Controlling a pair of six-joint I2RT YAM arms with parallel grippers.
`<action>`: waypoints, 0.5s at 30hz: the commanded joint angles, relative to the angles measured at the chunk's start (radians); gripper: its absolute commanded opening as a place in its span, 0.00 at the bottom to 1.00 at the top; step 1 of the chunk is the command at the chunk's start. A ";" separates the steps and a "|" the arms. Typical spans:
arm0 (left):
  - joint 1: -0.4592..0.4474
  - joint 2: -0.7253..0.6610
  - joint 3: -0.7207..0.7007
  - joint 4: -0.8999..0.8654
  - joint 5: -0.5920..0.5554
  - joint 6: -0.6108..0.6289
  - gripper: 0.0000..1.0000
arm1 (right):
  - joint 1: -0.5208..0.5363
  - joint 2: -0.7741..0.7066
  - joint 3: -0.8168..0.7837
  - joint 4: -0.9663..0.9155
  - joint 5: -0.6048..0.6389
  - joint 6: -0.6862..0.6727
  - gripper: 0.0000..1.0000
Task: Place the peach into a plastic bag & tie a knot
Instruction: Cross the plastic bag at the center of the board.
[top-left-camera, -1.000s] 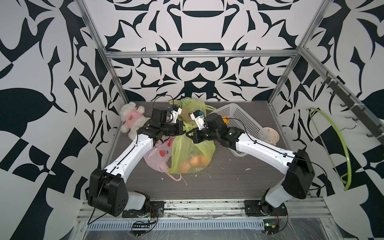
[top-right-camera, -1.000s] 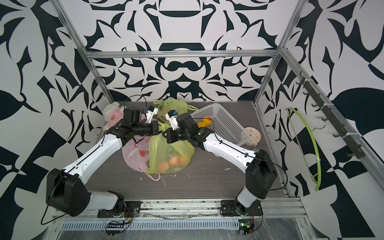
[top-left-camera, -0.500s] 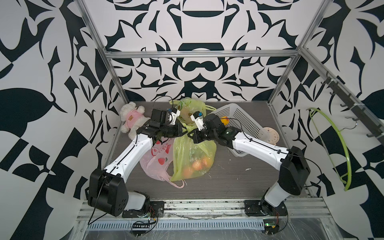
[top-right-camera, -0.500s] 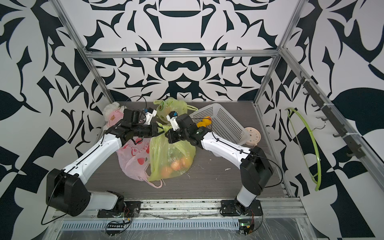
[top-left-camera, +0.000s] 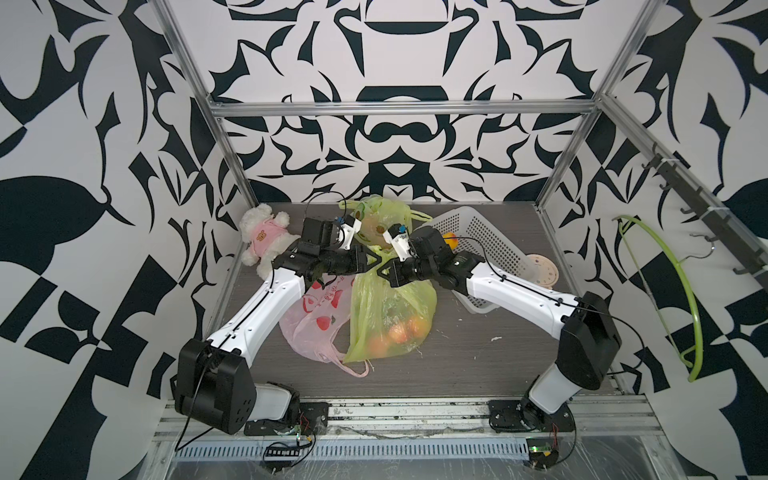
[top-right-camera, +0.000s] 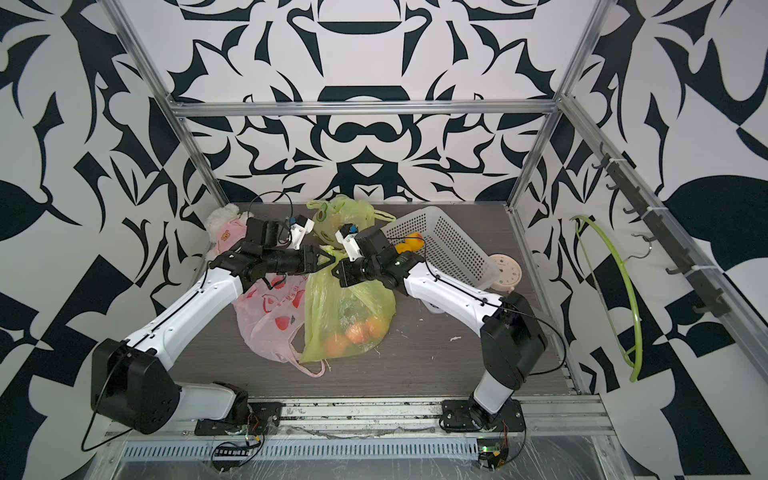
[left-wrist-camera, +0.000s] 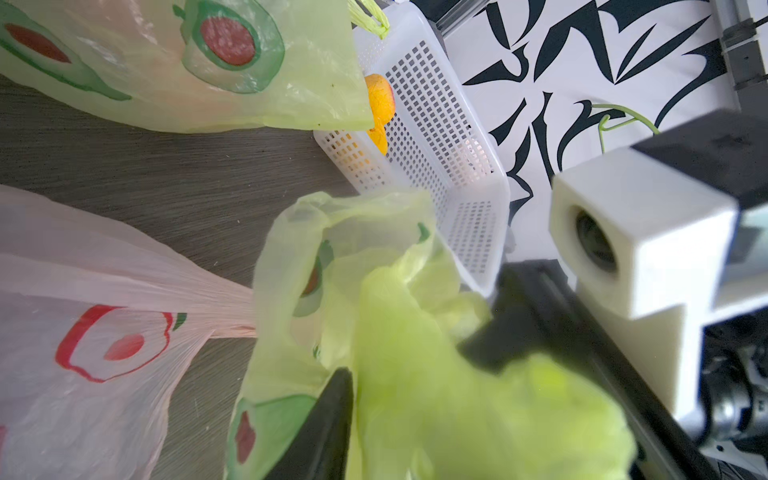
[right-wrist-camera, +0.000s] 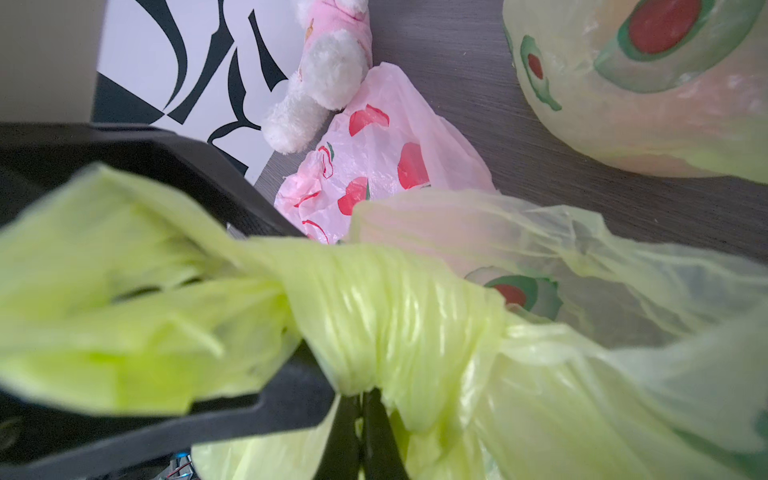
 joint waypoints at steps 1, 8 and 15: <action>-0.002 0.008 0.030 0.017 0.014 -0.006 0.39 | 0.001 -0.050 0.025 0.014 -0.033 0.003 0.00; -0.022 0.039 0.055 -0.001 -0.005 0.001 0.39 | 0.002 -0.050 0.026 0.036 -0.067 0.011 0.00; -0.033 0.064 0.065 -0.018 -0.018 0.005 0.37 | 0.007 -0.059 0.034 0.052 -0.086 0.019 0.00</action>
